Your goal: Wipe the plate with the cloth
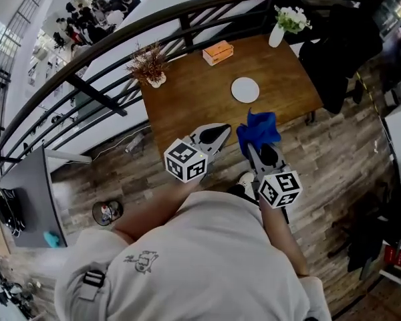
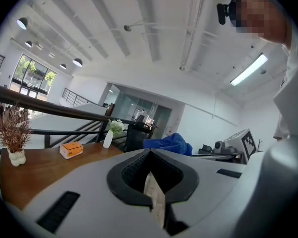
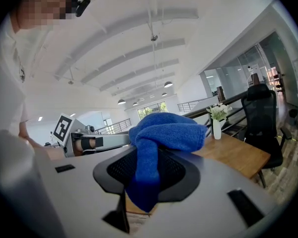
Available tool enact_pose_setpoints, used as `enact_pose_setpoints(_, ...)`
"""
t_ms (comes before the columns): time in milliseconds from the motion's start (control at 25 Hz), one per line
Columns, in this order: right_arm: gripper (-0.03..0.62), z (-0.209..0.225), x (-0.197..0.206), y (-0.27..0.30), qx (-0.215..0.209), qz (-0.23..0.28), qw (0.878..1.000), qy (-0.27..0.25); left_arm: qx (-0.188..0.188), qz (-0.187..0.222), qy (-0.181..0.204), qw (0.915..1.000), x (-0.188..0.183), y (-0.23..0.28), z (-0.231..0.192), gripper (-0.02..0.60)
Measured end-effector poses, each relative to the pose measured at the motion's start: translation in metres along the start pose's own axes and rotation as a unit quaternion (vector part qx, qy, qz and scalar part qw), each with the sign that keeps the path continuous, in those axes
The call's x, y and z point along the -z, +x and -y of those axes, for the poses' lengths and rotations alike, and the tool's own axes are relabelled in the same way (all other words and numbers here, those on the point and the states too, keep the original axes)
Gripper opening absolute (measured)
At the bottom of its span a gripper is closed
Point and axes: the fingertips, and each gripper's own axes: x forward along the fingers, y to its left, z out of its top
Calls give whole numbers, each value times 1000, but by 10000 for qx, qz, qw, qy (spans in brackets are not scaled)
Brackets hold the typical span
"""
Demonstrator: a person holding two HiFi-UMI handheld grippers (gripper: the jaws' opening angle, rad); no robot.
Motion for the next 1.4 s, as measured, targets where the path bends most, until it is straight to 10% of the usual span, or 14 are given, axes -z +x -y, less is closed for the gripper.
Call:
enact_pose_setpoints(600, 118, 153, -51, 14, -741, -262, 9969, 22, -991, 135, -276, 9946, -20, 127, -24, 6)
enact_pose_setpoints(1400, 118, 206, -69, 98, -707, -605, 9956, 101, -1305, -2, -1070, 9857, -13, 167, -139, 7)
